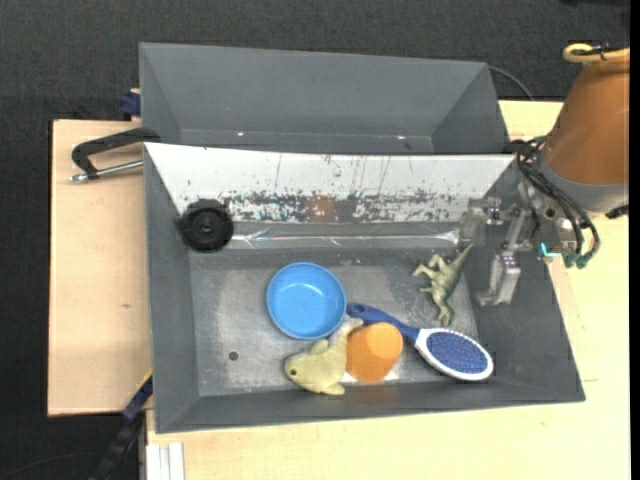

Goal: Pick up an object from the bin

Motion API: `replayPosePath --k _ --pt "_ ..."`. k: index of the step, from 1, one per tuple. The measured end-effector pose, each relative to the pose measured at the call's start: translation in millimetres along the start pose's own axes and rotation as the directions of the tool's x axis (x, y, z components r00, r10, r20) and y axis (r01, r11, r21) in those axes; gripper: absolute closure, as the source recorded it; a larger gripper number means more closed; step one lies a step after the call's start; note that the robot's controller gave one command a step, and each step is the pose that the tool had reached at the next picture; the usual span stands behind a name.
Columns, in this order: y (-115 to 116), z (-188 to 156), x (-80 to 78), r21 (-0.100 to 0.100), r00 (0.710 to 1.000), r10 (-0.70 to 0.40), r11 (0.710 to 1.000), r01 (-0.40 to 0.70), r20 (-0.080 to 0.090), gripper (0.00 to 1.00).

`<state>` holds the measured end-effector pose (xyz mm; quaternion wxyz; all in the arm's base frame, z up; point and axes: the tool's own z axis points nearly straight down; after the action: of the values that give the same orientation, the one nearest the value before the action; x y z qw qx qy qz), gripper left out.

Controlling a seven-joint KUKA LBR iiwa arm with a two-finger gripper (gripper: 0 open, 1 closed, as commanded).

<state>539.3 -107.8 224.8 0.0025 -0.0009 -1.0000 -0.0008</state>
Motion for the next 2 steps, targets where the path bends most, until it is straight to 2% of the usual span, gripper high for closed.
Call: replayPosePath --k 1,2 --pt "25.1 139.7 31.3 0.0 0.951 -0.309 0.951 0.309 0.0 0.0" --pt "24.6 137.0 28.6 0.005 0.951 -0.309 0.951 0.309 0.01 1.0"
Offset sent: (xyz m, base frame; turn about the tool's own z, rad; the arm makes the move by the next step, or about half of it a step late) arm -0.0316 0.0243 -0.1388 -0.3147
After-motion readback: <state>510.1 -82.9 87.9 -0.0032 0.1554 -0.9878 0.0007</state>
